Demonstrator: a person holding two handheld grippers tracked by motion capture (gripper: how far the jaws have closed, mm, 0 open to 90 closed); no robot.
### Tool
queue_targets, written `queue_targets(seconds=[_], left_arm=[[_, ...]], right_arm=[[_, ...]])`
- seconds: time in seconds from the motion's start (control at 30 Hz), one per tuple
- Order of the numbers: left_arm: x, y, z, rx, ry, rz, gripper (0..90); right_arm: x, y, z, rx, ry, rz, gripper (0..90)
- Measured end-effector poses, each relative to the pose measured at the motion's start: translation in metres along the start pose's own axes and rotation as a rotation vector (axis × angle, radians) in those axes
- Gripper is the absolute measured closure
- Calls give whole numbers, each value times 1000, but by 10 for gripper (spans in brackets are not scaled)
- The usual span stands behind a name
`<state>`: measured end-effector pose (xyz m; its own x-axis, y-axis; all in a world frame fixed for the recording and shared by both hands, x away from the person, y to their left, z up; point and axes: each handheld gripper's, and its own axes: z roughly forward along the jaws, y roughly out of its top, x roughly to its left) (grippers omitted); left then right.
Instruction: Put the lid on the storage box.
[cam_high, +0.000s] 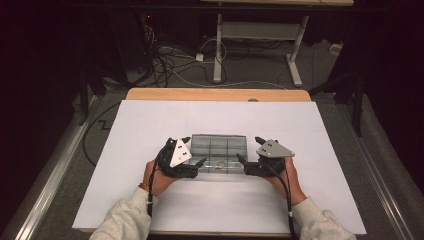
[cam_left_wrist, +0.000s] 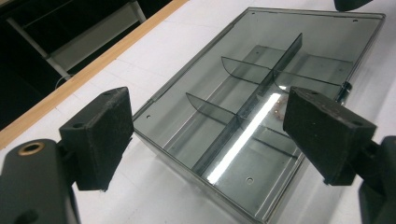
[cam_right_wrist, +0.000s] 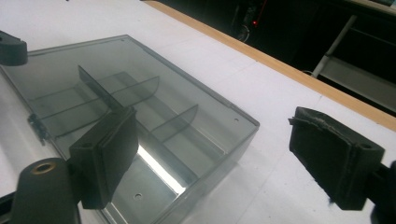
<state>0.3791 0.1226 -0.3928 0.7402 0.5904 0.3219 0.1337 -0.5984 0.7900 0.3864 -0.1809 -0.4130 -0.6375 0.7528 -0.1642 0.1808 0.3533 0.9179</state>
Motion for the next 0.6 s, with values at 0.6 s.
queue_targets(seconds=[0.6], left_arm=[[-3, 7, -19, -9, -24, 61, 159]], right_arm=[[1, 13, -25, -28, 12, -24, 160]])
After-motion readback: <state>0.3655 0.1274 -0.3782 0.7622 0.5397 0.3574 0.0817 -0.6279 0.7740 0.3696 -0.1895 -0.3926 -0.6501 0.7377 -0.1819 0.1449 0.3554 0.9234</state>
